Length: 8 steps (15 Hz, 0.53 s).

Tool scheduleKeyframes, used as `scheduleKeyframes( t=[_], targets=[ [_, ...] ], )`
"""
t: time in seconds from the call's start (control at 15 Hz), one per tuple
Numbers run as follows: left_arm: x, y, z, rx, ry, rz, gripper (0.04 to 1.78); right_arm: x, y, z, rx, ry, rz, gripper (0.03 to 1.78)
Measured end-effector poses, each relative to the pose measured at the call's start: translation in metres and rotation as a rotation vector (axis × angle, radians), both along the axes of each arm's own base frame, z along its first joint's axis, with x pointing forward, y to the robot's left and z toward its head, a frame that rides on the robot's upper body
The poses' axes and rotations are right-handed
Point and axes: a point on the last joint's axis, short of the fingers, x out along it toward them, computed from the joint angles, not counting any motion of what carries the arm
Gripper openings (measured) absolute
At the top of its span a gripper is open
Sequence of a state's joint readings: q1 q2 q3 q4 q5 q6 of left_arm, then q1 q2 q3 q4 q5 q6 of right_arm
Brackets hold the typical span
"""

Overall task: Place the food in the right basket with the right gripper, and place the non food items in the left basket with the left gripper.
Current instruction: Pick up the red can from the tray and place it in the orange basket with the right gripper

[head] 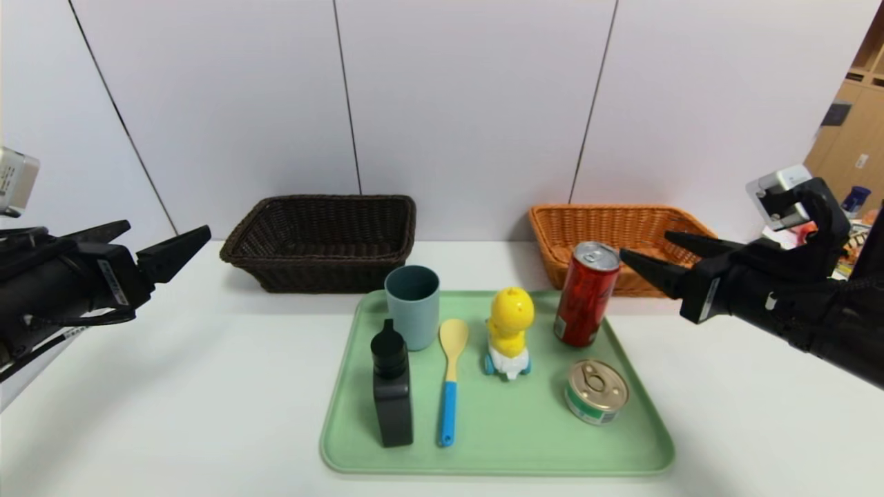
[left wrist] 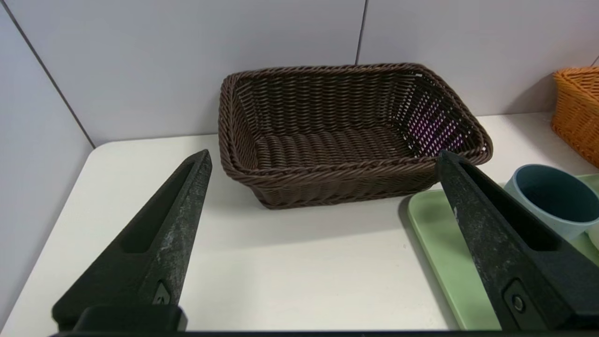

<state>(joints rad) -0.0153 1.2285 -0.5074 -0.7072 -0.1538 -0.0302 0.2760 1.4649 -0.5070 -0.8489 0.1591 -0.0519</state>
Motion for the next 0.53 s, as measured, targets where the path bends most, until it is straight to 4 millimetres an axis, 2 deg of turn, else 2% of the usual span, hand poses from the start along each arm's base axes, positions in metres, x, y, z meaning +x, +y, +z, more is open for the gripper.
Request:
scheduleKeyframes(
  t=[0.27, 0.53],
  targets=[
    [0.006, 0.0, -0.01, -0.005, 0.036, 0.004, 1.69, -0.006, 0.004, -0.019, 0.038, 0.059, 0.023, 1.46],
    [0.016, 0.0, -0.019, -0.004, 0.033, 0.002, 1.69, 0.005, 0.009, -0.035, 0.04, 0.057, 0.028, 1.56]
  ],
)
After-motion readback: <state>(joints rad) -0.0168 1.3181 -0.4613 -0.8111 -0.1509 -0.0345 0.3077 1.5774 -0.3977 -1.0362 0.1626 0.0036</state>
